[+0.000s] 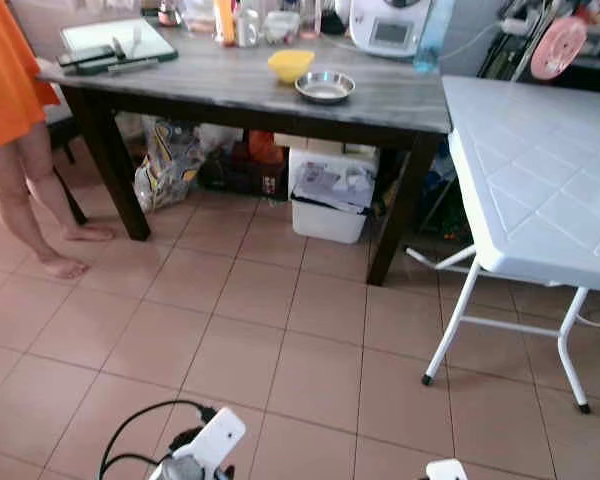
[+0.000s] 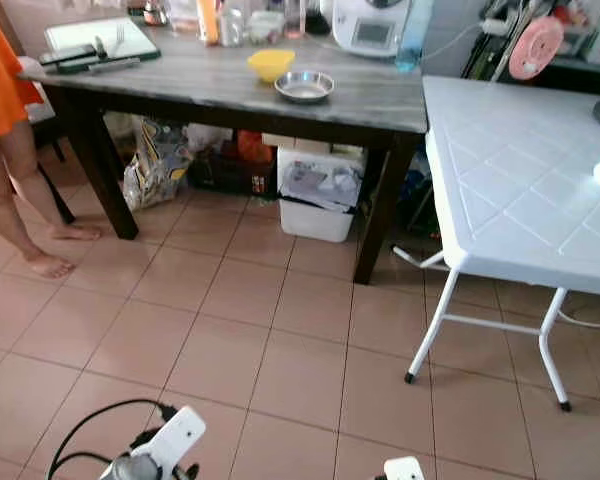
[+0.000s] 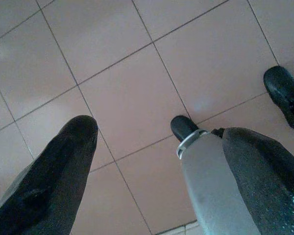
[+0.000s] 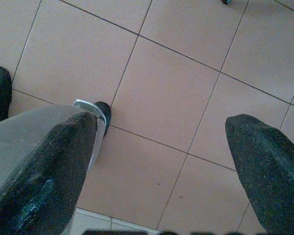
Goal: Setting the table
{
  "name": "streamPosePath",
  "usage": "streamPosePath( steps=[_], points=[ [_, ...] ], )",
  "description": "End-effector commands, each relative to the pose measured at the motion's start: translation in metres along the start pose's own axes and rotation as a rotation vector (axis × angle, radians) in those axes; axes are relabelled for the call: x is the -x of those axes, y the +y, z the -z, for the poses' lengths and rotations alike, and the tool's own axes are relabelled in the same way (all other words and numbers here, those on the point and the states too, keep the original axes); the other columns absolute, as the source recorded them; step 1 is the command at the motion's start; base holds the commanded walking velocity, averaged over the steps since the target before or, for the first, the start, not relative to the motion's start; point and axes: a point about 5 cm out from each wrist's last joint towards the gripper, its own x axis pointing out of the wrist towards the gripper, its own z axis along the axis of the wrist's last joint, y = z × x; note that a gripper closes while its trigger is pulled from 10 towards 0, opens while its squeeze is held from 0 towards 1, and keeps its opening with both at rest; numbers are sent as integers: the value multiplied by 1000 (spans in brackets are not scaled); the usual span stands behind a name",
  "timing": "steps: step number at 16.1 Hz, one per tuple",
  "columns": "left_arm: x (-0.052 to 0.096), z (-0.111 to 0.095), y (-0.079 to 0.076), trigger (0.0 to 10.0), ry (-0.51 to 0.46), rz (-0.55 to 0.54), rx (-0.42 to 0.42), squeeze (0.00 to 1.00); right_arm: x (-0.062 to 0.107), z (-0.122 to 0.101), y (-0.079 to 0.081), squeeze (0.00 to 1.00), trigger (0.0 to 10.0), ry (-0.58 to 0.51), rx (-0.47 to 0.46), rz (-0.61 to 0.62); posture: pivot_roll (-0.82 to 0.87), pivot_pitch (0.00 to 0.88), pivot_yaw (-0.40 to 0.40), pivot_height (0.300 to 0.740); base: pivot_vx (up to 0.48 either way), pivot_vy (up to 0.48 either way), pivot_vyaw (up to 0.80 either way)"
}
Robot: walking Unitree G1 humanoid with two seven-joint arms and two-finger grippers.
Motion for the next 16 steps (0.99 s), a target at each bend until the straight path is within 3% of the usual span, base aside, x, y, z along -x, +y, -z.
streamPosePath(
  steps=[1,8,16],
  points=[
    [1,4,1,10000,13,-6,7,0,1,3,0,0,10000,8,-17,-1,106,88,-43,740,0,0,0],
    [1,5,3,10000,15,3,-17,0,1,4,4,0,10000,9,-67,5,106,81,-34,740,0,0,0],
    [2,8,1,10000,19,8,-31,0,2,8,5,0,10000,12,-89,11,101,89,-37,740,0,-329,0]
  ],
)
